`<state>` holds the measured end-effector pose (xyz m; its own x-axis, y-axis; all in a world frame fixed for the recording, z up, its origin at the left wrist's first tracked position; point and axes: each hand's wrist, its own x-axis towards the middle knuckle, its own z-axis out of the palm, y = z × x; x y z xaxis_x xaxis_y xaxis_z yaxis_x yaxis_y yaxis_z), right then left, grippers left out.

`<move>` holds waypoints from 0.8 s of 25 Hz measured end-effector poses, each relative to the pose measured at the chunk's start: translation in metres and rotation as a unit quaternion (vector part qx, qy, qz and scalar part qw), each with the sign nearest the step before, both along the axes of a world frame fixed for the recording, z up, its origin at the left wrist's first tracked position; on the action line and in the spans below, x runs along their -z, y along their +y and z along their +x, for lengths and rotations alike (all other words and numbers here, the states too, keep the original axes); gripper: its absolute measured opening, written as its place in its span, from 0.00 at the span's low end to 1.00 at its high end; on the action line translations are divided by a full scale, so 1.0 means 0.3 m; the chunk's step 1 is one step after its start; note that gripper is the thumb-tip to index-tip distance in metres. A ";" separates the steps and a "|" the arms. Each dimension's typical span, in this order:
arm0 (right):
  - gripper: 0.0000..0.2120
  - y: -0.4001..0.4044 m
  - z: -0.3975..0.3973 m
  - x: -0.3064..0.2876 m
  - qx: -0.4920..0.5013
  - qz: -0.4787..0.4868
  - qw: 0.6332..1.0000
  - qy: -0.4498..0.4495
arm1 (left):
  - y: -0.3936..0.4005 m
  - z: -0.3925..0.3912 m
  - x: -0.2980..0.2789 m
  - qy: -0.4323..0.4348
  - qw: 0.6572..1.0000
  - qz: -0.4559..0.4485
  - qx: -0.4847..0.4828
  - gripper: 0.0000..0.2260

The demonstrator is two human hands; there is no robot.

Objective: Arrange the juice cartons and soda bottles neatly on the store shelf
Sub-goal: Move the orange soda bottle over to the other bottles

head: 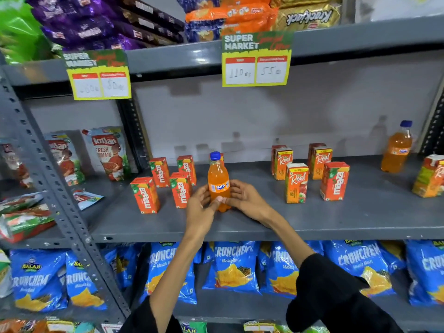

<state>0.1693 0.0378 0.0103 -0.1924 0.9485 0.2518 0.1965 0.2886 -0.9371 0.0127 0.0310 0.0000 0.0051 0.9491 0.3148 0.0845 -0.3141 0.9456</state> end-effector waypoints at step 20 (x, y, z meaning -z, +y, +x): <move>0.24 -0.659 1.305 -0.037 0.156 0.044 0.986 0.035 | -0.465 1.295 -0.023 -0.060 0.984 -0.010 0.167 0.19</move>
<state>0.5609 -0.1600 0.0214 0.1265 0.9323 0.3389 0.2248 0.3058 -0.9252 0.4011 -0.1085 0.0069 0.2811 0.9070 0.3135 -0.1332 -0.2866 0.9487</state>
